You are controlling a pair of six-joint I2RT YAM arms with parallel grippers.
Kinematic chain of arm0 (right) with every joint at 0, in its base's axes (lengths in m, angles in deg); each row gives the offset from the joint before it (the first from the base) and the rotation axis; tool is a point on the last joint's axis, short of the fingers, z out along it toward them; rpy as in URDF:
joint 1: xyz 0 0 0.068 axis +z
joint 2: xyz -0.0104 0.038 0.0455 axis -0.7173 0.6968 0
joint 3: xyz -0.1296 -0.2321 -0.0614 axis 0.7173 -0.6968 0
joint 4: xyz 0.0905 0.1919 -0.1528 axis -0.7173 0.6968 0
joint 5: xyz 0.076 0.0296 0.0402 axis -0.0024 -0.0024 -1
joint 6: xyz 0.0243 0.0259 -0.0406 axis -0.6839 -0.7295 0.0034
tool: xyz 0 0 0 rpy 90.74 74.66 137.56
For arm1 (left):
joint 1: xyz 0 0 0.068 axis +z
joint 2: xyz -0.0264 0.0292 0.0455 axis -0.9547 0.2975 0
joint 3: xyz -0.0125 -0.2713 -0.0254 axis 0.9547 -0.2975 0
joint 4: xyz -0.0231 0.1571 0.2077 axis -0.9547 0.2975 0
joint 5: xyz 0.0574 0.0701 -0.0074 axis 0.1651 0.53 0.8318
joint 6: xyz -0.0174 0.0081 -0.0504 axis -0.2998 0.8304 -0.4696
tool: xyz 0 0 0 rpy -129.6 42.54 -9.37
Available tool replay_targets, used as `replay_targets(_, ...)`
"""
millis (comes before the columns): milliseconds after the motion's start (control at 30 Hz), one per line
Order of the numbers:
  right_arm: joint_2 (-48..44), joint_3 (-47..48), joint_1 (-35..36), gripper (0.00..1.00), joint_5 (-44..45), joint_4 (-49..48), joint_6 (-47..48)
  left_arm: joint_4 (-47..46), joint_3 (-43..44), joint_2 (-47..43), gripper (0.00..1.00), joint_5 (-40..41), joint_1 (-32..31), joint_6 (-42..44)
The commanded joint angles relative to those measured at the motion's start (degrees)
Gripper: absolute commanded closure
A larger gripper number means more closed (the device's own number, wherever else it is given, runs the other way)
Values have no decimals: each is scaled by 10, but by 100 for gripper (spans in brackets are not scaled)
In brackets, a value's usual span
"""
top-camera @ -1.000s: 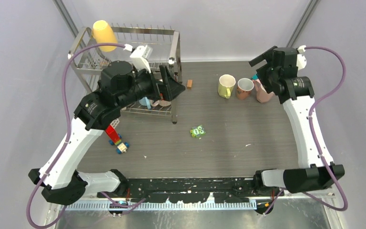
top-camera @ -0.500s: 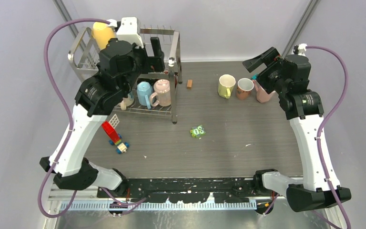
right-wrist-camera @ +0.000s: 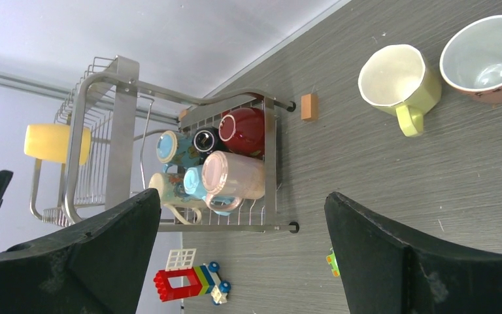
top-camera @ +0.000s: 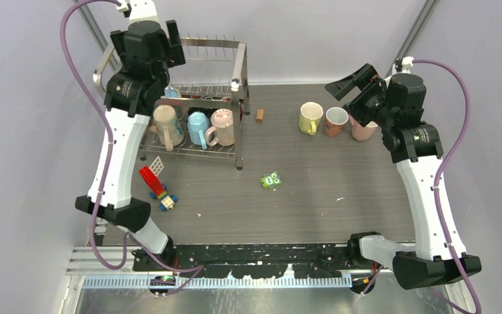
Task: Unload the cups from the dish rack
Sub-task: Unload the cup from the dish rack.
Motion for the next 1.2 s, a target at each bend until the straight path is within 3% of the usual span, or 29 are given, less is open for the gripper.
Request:
replay_targets(0,4,19,6,0,-25,-28,12,-14,49,30,0,-38,50,-8)
replay_targets(467,10,20,22,0,-33,-27,22,-29,149,145,0,-75,144,-33)
replay_targets(1167,21,23,37,0,-40,-32,32,-54,158,217,4,-100,171,-39)
